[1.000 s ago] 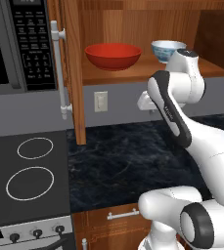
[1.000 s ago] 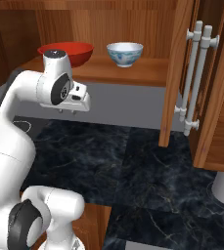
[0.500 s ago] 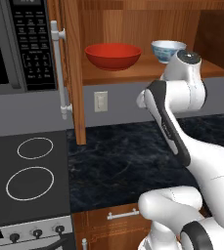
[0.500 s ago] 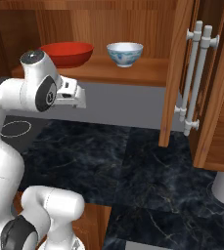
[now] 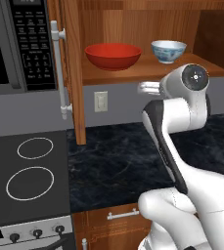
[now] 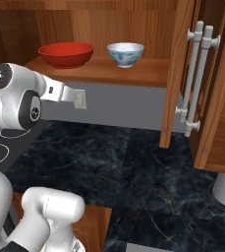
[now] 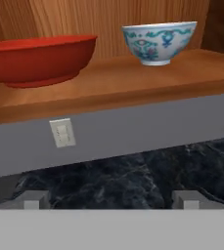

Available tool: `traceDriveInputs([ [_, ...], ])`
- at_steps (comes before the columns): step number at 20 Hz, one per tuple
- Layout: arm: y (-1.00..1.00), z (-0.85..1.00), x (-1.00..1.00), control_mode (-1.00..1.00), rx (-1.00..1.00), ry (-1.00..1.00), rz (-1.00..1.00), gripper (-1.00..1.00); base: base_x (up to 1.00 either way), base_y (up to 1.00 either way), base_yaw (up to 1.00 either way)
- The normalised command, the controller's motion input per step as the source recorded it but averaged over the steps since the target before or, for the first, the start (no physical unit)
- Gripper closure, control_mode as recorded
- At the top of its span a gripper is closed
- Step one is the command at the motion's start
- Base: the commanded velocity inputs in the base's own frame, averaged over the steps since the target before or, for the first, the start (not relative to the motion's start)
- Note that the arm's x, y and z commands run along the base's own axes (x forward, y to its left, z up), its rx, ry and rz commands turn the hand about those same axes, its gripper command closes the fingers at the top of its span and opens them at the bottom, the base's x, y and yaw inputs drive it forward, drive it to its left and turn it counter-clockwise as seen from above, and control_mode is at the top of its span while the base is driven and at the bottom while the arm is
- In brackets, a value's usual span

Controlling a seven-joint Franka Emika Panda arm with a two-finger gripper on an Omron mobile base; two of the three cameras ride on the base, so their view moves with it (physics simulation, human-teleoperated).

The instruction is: Take the smaller bowl and place it next to the appetizer plate on the dining counter , and place the larger bowl next to the plate with cooked food.

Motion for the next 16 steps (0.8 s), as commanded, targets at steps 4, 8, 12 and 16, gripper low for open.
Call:
traceDriveInputs([
  [4, 0.00, 0.79, -0.21, -1.00, 0.33, -0.09, -0.11, -1.00, 0.00, 0.00, 0.00],
  [8, 0.00, 0.95, -0.02, -1.00, 0.32, 0.00, -0.02, -1.00, 0.00, 0.00, 0.00],
  [12, 0.01, 0.53, 0.00, -1.00, 0.12, 0.02, 0.03, -1.00, 0.00, 0.00, 0.00],
  [16, 0.04, 0.02, 0.31, -1.00, 0.00, 0.01, 0.03, -1.00, 0.00, 0.00, 0.00],
])
